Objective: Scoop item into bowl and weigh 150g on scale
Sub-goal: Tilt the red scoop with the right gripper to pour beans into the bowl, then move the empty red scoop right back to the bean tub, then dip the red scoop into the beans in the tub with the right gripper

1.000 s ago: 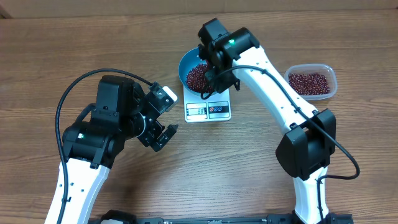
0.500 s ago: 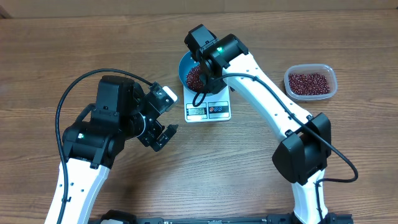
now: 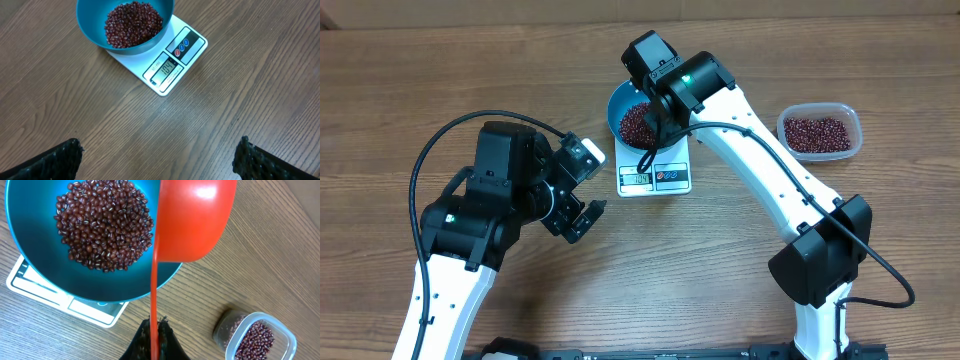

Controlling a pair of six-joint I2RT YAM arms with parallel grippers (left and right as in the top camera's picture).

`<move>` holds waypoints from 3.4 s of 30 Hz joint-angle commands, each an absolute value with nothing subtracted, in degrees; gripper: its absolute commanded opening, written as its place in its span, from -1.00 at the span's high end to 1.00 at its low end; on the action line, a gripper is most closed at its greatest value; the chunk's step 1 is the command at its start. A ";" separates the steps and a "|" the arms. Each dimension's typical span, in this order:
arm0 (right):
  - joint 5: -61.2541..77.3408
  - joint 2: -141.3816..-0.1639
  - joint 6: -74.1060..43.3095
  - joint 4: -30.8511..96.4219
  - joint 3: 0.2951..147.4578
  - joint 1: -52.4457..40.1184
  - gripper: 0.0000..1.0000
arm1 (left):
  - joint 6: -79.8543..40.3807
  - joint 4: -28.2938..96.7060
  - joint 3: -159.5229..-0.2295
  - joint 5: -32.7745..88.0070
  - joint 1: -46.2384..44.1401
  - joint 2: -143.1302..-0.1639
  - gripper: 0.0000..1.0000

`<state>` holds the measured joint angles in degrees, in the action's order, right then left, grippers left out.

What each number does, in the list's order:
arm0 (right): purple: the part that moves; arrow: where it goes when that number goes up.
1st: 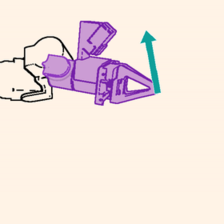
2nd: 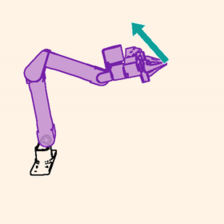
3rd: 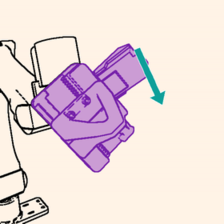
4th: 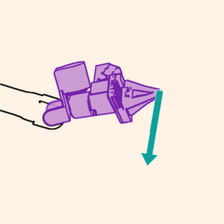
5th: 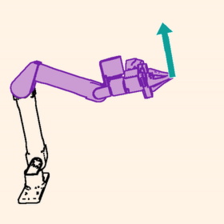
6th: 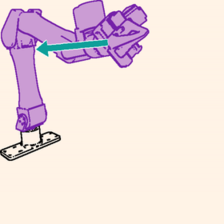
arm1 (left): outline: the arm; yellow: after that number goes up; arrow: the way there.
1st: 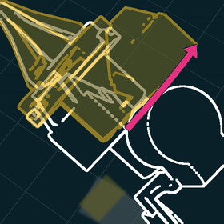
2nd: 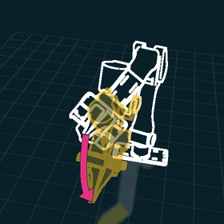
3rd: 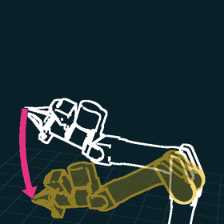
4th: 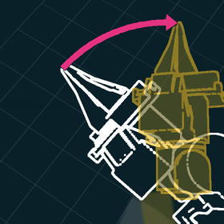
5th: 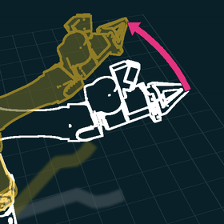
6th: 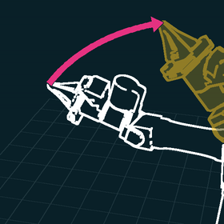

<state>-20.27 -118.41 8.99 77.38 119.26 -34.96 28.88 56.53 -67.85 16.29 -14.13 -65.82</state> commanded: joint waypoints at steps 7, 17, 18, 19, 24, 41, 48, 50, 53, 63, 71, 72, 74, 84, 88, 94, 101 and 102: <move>-10.68 -107.48 7.51 78.39 121.16 -29.21 0.92 | 28.27 56.34 -69.17 16.29 -13.89 -66.02 -0.99; -8.69 -106.52 5.82 94.96 119.15 -3.05 0.92 | 28.27 56.34 -69.17 16.29 -13.89 -66.02 -0.99; -8.64 -106.52 6.02 94.94 118.08 -0.91 0.92 | 28.27 56.34 -69.17 16.29 -13.89 -66.02 -0.99; -8.45 -106.52 6.04 94.32 116.88 0.99 0.92 | 28.27 56.34 -69.17 16.29 -13.89 -66.02 -0.99; -3.92 -106.59 8.40 89.38 108.25 7.09 0.92 | 28.27 56.34 -69.17 16.29 -13.89 -66.02 -0.99; -4.12 -113.08 5.72 84.64 98.76 7.68 0.93 | 28.27 56.34 -69.17 16.29 -13.89 -66.02 -1.00; -4.38 -114.28 4.91 84.14 101.03 7.84 0.93 | 28.27 56.34 -69.17 16.29 -13.89 -66.02 -0.99; -4.38 -115.72 4.82 84.40 101.25 7.97 0.93 | 28.27 56.34 -69.17 16.29 -13.89 -66.02 -1.00; -4.36 -118.04 4.16 85.47 103.02 8.01 0.93 | 28.27 56.34 -69.17 16.29 -13.89 -66.02 -0.99; -4.40 -123.96 2.81 87.90 112.46 8.03 0.93 | 28.27 56.34 -69.17 16.29 -13.89 -66.02 -0.99; -4.93 -129.36 2.96 90.00 112.90 7.81 0.93 | 28.27 56.34 -69.17 16.29 -13.89 -66.02 -0.99; -4.69 -129.64 2.98 90.35 112.90 7.70 0.93 | 28.29 56.34 -69.17 16.29 -13.89 -66.00 -0.99; -3.29 -129.67 3.31 90.32 112.92 7.60 0.93 | 28.27 56.34 -69.17 16.29 -13.89 -66.02 -0.99; 6.92 -129.67 8.51 91.44 113.78 7.60 0.93 | 28.29 56.34 -69.17 16.29 -13.89 -66.02 -0.99; 12.71 -129.67 12.51 91.66 113.75 7.64 0.93 | 28.27 56.34 -69.17 16.29 -13.89 -66.02 -0.99; 16.69 -129.69 12.53 91.57 113.75 7.97 0.93 | 28.27 56.34 -69.17 16.29 -13.89 -66.02 -0.99; 23.11 -129.69 12.56 91.18 113.75 12.01 0.93 | 28.27 56.34 -69.17 16.29 -13.89 -66.02 -0.99; 24.14 -129.69 13.04 91.20 113.73 12.88 0.93 | 28.27 56.34 -69.17 16.29 -13.89 -66.02 -0.98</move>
